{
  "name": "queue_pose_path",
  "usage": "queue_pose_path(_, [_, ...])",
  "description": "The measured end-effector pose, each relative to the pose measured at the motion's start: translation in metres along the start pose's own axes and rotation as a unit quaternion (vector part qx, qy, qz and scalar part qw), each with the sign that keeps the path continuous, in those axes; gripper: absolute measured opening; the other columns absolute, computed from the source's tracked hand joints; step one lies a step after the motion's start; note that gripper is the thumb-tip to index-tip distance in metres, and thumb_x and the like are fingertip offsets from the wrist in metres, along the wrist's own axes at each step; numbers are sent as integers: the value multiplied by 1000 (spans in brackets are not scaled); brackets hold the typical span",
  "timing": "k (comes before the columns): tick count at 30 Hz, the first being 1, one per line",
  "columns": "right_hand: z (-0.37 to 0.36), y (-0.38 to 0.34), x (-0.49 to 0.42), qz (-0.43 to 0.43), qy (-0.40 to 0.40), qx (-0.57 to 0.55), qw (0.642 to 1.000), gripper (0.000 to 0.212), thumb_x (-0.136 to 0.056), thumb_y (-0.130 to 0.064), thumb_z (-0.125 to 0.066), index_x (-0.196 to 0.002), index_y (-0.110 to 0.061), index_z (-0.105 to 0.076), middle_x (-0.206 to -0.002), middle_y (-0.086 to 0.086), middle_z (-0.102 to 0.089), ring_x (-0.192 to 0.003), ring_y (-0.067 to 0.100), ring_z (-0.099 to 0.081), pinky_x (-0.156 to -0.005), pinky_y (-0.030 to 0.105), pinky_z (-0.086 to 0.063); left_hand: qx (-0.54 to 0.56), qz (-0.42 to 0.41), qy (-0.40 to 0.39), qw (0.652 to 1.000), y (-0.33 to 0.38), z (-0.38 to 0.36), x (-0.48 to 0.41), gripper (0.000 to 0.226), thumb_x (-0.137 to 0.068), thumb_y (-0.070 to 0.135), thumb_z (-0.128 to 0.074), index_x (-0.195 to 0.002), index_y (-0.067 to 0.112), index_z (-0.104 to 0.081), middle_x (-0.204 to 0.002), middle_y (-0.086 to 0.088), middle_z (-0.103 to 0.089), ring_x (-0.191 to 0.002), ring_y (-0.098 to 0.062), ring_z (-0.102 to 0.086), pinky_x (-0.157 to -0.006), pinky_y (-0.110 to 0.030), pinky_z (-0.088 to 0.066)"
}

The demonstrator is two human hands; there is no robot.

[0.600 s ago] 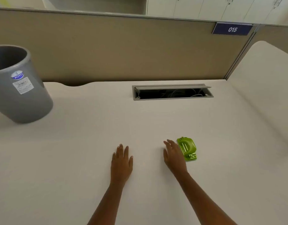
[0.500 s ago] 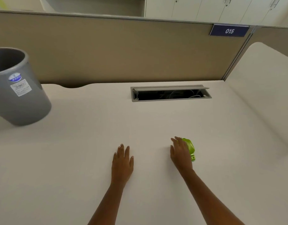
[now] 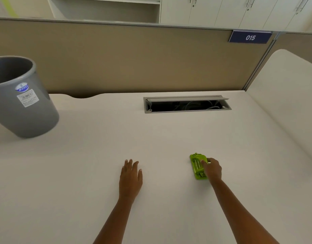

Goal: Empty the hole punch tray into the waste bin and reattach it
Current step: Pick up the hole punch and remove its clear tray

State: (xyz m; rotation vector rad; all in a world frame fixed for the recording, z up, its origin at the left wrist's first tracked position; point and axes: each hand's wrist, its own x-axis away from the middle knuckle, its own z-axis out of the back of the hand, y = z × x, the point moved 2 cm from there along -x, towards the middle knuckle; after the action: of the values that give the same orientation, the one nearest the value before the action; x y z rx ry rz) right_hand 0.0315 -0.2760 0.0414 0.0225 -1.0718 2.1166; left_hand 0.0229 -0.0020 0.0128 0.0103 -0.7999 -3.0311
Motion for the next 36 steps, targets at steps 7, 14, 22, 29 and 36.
queue_pose_path(7, [-24,-22,37,-101,-160,-229,955,27,-90,-12,-53,-64,-11,-52,-70,13,-53,-63,22,-51,-56,26,-40,259,71,-9,963,19,16,-9,27,-94,9,-44,-115,5,-61,-124,-10,-62,-122,-23,-53,-95,-18,-36])
queue_pose_path(14, [-47,-48,80,-220,-386,-351,824,26,-93,-12,-44,-72,-11,-59,-53,9,-62,-63,21,-51,-59,33,-42,511,111,-224,822,46,33,-7,24,-97,22,-42,-120,21,-49,-101,0,-59,-97,-19,-58,-77,-24,-49])
queue_pose_path(22, [-57,-56,94,-246,-435,-392,773,21,-90,-12,-40,-78,-7,-56,-53,7,-60,-40,18,-57,-47,21,-49,562,118,-181,798,39,48,-14,27,-93,9,-49,-119,2,-55,-77,-6,-56,-44,-3,-60,-52,-15,-54])
queue_pose_path(29, [-55,-56,99,-239,-486,-401,739,43,-92,-38,-42,-103,-1,-60,-86,19,-68,-70,30,-70,-56,30,-57,560,121,-170,802,45,55,-14,19,-95,14,-47,-104,5,-61,-72,-6,-56,-38,-4,-56,-47,-14,-51])
queue_pose_path(36, [-43,-69,104,-157,-445,-349,809,22,-89,-22,-48,-91,-5,-63,-79,12,-63,-71,22,-59,-60,31,-54,556,141,-150,805,49,53,-11,21,-96,18,-44,-103,6,-61,-83,-8,-60,-59,-14,-62,-56,-18,-55])
